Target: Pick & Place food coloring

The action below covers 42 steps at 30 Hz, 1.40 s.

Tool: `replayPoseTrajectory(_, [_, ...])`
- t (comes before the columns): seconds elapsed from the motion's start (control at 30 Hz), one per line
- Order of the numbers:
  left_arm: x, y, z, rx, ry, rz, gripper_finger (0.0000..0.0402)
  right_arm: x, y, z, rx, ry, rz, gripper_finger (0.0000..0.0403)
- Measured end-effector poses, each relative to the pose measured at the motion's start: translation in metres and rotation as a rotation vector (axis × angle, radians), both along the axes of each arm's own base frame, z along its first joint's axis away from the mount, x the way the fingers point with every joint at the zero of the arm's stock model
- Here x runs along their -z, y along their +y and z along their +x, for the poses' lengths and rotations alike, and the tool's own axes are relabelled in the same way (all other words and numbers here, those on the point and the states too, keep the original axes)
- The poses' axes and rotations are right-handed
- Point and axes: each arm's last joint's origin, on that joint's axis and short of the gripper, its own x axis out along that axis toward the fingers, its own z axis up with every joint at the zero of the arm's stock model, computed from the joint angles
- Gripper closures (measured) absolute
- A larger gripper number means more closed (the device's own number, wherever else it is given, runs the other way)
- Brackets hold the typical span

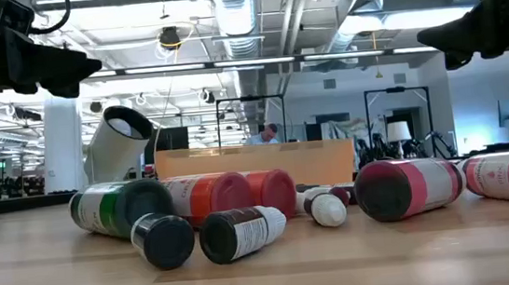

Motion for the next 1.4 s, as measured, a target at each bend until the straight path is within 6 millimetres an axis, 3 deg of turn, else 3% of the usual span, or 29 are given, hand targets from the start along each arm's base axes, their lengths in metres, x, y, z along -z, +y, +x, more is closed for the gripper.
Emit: replayPoseTrajectory(1.4, [0.0000, 0.0000, 0.0000, 0.000, 0.000, 0.012, 0.0242, 0.0000, 0.0000, 0.0000, 0.000, 0.000, 0.000, 0.0403])
